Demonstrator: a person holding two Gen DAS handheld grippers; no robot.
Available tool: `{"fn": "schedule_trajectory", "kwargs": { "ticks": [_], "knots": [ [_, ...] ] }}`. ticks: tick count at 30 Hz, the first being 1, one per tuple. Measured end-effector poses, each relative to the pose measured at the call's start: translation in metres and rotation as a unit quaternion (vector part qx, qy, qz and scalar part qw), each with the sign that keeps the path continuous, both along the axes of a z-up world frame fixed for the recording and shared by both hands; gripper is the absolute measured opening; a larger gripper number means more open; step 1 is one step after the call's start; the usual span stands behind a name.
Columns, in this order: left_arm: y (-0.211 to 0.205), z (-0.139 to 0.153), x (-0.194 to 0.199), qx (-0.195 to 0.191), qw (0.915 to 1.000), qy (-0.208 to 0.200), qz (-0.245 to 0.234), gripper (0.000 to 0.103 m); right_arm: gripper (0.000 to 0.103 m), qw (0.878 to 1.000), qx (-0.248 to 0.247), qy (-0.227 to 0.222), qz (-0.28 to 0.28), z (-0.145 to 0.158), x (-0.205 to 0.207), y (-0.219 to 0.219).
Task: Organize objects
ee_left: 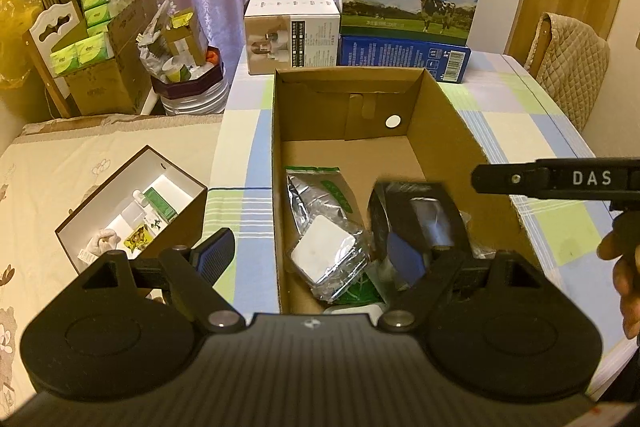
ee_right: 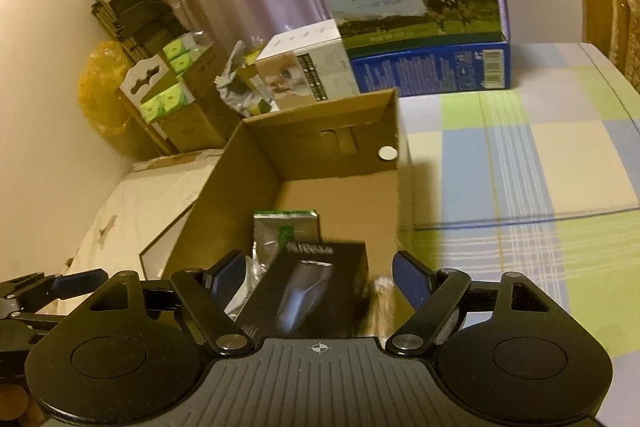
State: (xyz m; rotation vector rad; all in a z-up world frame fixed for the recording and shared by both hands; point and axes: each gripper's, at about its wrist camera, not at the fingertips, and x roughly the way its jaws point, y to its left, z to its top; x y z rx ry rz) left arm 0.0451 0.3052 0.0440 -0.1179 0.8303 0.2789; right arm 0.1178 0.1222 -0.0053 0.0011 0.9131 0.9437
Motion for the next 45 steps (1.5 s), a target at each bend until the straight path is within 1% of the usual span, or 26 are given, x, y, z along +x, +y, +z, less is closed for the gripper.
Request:
{"fn": "schedule_trajectory", "kwargs": {
  "ticks": [7, 16, 21, 26, 34, 40, 45],
  "knots": [
    [-0.006, -0.003, -0.007, -0.006, 1.0000, 0.003, 0.002, 0.081, 0.078, 1.000, -0.010, 0.011, 0.005, 0.000, -0.008, -0.013],
    [-0.017, -0.002, -0.025, -0.004, 0.9999, 0.008, 0.010, 0.087, 0.078, 1.000, -0.024, 0.008, 0.018, 0.002, -0.028, -0.029],
    [-0.025, -0.001, -0.035, -0.002, 0.9998, 0.010, 0.016, 0.094, 0.078, 0.999, -0.032, 0.009, 0.017, 0.003, -0.040, -0.045],
    [-0.033, 0.002, -0.046, 0.000, 0.9998, 0.003, 0.019, 0.101, 0.078, 0.999, -0.042, 0.003, 0.016, 0.005, -0.053, -0.061],
    [-0.052, 0.007, -0.060, 0.008, 0.9997, -0.005, 0.023, 0.102, 0.078, 0.998, -0.058, -0.015, 0.022, 0.009, -0.075, -0.081],
    [-0.064, 0.015, -0.075, 0.001, 0.9994, -0.012, 0.032, 0.102, 0.078, 0.997, -0.065, -0.032, 0.030, 0.013, -0.088, -0.087],
    [-0.070, 0.020, -0.089, -0.017, 0.9986, -0.017, 0.048, 0.102, 0.078, 0.997, -0.063, -0.038, 0.034, 0.016, -0.095, -0.094]
  ]
}}
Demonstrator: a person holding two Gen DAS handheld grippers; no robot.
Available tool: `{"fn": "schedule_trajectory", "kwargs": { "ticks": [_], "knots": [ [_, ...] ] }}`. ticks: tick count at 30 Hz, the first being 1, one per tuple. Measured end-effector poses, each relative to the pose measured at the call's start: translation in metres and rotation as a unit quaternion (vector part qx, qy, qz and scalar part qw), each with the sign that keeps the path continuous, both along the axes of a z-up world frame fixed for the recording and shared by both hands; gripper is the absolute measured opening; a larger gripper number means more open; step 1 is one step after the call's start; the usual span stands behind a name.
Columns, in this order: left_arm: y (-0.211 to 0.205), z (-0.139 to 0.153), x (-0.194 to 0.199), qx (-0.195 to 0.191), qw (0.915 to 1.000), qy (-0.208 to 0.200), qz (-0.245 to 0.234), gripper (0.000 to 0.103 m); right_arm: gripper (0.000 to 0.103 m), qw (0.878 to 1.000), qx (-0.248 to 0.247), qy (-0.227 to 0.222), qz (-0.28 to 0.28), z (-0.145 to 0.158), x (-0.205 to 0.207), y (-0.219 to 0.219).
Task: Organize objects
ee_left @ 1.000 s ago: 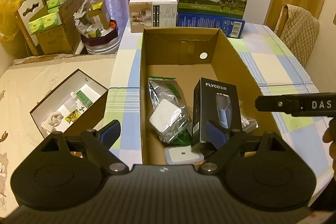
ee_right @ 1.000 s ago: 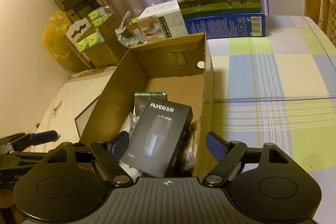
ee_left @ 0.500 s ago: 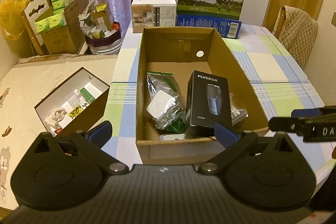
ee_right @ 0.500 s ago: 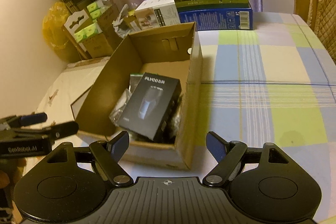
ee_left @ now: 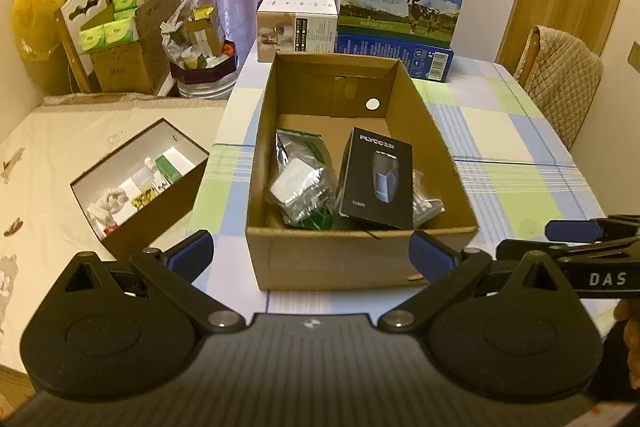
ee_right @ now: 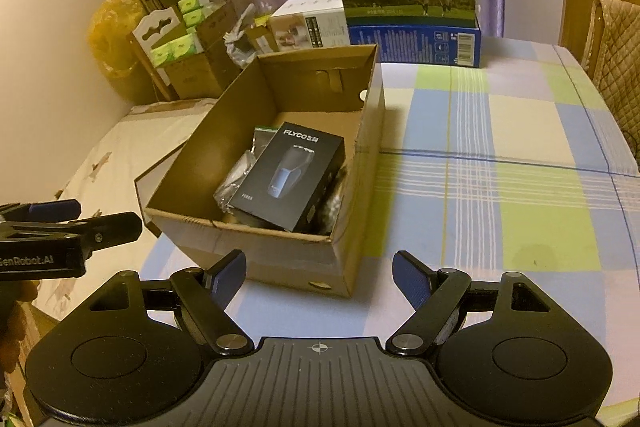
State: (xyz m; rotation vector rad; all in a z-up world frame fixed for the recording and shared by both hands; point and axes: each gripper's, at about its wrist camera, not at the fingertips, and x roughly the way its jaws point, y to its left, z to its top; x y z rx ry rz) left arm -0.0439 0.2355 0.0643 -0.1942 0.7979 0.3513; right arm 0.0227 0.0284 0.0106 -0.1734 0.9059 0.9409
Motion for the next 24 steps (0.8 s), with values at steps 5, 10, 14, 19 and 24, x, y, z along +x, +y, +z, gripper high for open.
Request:
{"fn": "schedule_trajectory", "kwargs": {
  "ticks": [5, 10, 14, 19, 24],
  "knots": [
    [-0.010, -0.002, -0.012, 0.002, 0.9999, 0.009, 0.009, 0.102, 0.078, 1.000, 0.003, 0.001, 0.002, 0.003, -0.007, -0.008],
    [-0.015, -0.007, -0.023, -0.003, 0.9997, 0.014, 0.020, 0.102, 0.078, 1.000, 0.009, -0.007, -0.001, 0.007, -0.017, -0.016],
    [-0.019, -0.007, -0.030, 0.001, 0.9997, 0.016, 0.021, 0.102, 0.078, 1.000, 0.010, -0.012, -0.002, 0.008, -0.022, -0.022],
    [-0.029, -0.007, -0.035, 0.004, 0.9997, 0.023, 0.009, 0.102, 0.078, 1.000, 0.010, -0.014, -0.002, 0.008, -0.030, -0.030],
    [-0.037, -0.007, -0.038, 0.007, 0.9997, 0.021, 0.002, 0.102, 0.078, 1.000, 0.004, -0.015, -0.005, 0.005, -0.035, -0.038]
  ]
}}
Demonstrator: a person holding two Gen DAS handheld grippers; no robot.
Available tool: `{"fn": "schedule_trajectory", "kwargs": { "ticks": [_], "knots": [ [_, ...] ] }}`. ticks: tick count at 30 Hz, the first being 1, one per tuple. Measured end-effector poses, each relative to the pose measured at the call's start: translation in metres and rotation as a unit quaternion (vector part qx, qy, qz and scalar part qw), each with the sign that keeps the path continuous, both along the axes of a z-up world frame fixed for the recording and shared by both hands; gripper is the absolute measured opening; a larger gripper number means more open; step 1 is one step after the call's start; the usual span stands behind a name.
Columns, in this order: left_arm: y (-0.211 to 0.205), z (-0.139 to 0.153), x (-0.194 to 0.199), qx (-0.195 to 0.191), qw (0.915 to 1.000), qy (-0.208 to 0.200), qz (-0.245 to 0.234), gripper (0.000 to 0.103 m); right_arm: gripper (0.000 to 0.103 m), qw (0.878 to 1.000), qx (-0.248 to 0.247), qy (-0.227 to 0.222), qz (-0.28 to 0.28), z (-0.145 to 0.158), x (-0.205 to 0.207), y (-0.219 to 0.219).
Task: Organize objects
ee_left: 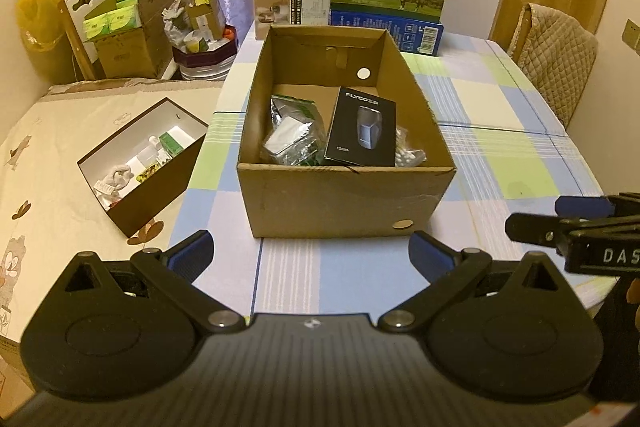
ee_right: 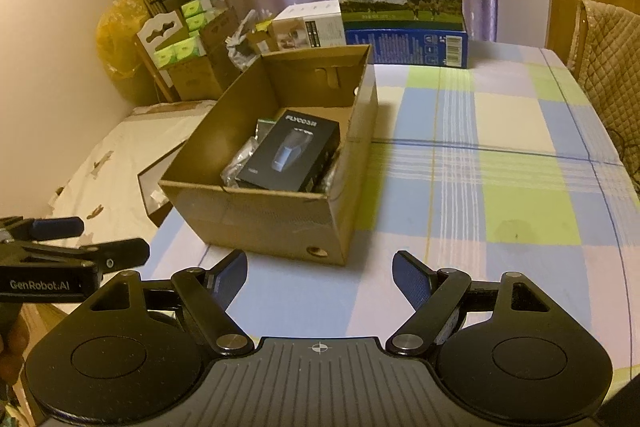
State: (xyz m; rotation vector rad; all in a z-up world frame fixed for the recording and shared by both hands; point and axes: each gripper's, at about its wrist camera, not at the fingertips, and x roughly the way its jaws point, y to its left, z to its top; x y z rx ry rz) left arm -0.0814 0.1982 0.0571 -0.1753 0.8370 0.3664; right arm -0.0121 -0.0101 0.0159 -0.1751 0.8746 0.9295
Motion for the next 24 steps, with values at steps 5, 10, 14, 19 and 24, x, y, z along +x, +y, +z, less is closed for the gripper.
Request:
{"fn": "schedule_trajectory", "kwargs": {
  "ticks": [5, 10, 14, 19, 24],
  "knots": [
    [-0.005, 0.001, -0.003, 0.002, 1.0000, -0.003, -0.002, 0.102, 0.078, 1.000, -0.001, 0.003, 0.000, -0.003, -0.004, -0.009],
    [-0.009, 0.000, -0.006, 0.004, 1.0000, -0.001, -0.006, 0.102, 0.078, 1.000, 0.000, 0.004, -0.002, -0.004, -0.005, -0.013],
    [-0.010, 0.000, -0.005, 0.004, 1.0000, -0.001, -0.005, 0.102, 0.078, 1.000, 0.002, 0.004, -0.001, -0.004, -0.006, -0.012],
    [-0.011, 0.000, -0.005, 0.004, 1.0000, -0.001, -0.005, 0.102, 0.078, 1.000, 0.005, 0.004, -0.002, -0.003, -0.006, -0.013],
    [-0.011, -0.002, -0.004, -0.002, 1.0000, -0.001, -0.003, 0.102, 0.078, 1.000, 0.006, 0.002, -0.004, -0.001, -0.006, -0.013]
  ]
}}
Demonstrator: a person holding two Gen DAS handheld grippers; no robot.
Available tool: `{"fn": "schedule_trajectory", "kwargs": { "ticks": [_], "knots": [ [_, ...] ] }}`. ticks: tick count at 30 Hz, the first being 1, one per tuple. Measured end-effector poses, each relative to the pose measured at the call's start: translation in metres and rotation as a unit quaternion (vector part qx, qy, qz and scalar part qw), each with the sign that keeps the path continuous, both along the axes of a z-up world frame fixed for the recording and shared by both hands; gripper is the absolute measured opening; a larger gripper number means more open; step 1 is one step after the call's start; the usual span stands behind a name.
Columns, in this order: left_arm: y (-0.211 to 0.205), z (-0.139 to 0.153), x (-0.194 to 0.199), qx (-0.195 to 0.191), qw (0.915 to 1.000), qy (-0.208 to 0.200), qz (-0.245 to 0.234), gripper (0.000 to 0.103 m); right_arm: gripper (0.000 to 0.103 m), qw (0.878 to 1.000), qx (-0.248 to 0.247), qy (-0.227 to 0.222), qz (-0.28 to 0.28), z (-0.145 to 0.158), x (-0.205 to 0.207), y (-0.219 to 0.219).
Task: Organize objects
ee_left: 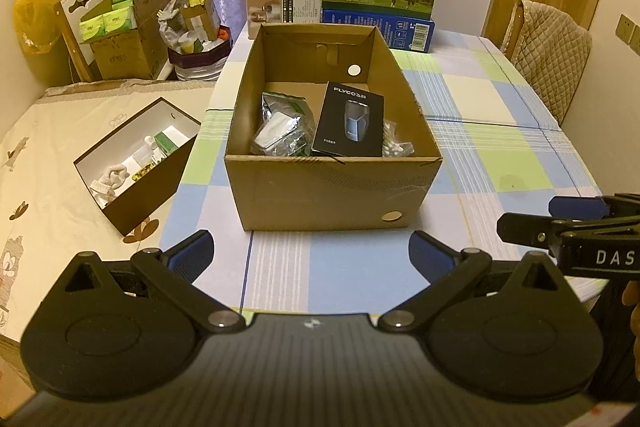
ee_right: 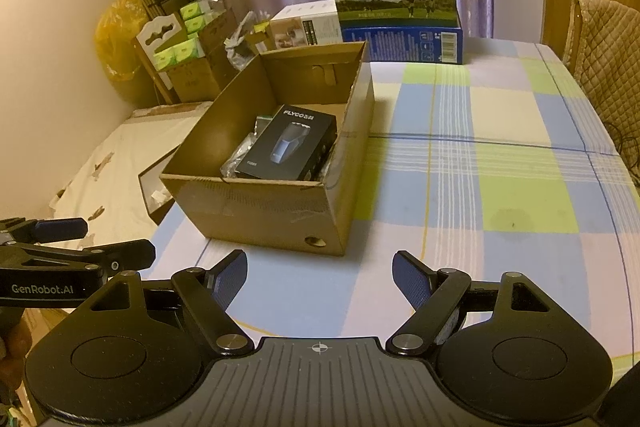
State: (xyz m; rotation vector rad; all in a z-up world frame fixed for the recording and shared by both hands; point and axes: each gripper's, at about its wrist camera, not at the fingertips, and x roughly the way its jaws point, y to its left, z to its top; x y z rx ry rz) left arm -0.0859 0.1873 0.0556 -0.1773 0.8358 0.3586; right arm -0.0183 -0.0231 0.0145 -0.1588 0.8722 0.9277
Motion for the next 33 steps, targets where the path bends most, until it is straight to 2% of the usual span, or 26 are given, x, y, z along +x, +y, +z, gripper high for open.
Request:
{"fn": "schedule_trajectory", "kwargs": {
  "ticks": [27, 33],
  "knots": [
    [0.0003, -0.0019, 0.0033, -0.006, 1.0000, -0.004, 0.000, 0.102, 0.078, 1.000, -0.004, 0.002, 0.001, -0.0032, -0.0017, 0.0010],
    [0.0048, -0.0039, 0.0035, -0.009, 0.9998, -0.015, 0.013, 0.102, 0.078, 1.000, -0.004, 0.003, 0.001, -0.0031, -0.0019, 0.0010]
  ]
}}
